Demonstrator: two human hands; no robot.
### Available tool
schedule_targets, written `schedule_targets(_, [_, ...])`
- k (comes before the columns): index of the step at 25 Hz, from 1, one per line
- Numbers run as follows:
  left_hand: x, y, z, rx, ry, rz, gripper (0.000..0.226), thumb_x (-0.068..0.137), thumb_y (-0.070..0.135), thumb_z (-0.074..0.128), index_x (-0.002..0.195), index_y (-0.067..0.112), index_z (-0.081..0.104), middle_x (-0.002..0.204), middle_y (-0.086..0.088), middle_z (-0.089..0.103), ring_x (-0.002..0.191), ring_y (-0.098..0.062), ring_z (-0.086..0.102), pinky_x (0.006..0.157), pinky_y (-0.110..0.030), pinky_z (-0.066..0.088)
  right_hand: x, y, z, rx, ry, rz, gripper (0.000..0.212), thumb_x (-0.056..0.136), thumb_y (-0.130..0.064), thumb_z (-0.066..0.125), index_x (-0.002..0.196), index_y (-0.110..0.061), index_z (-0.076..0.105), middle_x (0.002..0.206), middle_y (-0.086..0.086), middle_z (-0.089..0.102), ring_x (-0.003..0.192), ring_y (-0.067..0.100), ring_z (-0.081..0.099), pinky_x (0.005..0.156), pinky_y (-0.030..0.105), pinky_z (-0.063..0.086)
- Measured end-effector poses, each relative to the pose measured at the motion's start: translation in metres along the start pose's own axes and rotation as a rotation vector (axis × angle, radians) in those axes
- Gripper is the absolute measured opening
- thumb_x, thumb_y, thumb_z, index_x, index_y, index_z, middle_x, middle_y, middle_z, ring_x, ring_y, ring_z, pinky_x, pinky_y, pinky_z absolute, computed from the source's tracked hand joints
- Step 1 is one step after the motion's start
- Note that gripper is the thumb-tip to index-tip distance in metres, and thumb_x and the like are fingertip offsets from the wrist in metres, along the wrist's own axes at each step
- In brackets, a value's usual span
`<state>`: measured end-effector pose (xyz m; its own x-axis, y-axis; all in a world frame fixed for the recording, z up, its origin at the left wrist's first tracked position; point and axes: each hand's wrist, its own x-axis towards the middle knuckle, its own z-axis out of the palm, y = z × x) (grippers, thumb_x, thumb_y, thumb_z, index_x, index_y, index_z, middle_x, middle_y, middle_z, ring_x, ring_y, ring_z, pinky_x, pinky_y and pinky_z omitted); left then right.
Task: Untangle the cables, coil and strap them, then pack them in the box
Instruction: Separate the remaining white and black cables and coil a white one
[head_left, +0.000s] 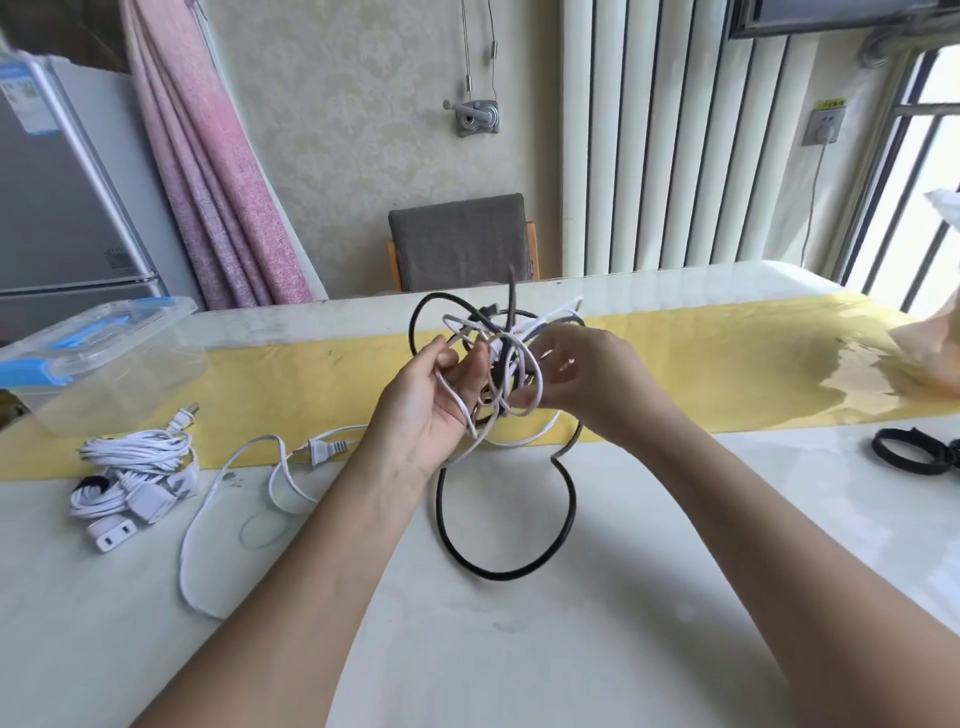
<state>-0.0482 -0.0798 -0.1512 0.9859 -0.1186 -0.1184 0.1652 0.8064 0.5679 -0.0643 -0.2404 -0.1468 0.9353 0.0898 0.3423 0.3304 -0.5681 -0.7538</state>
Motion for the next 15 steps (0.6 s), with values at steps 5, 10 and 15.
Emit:
schedule_targets(5, [-0.003,0.007,0.004,-0.254,-0.133,0.030,0.050,0.101,0.012,0.040,0.053,0.004,0.048,0.073,-0.018,0.057,0.068,-0.028,0.069,0.059,-0.029,0.059,-0.001,-0.007,0.018,0.327,0.033,-0.147,0.031,0.066,-0.005,0.084,0.086,-0.019,0.066,0.091,0.001,0.053,0.078,0.010,0.057,0.070,0.016,0.049])
schedule_targets(10, [-0.009,0.000,0.010,-0.161,-0.149,-0.003,0.037,0.101,0.015,0.038,0.064,0.010,0.042,0.064,-0.010,0.057,0.063,-0.017,0.060,0.054,-0.020,0.053,0.007,0.006,0.000,0.420,-0.185,-0.011,0.025,0.070,-0.004,0.081,0.071,-0.004,0.056,0.074,0.004,0.059,0.069,0.015,0.055,0.070,0.027,0.043])
schedule_targets(15, [-0.011,0.006,0.006,0.907,-0.003,0.140,0.030,0.092,0.014,0.047,0.062,0.014,0.045,0.048,-0.001,0.047,0.034,-0.006,0.022,0.034,-0.015,0.012,0.016,0.015,-0.025,0.092,0.394,-0.003,0.029,0.078,0.000,0.066,0.059,-0.011,0.047,0.058,0.004,0.057,0.058,0.021,0.056,0.057,0.027,0.041])
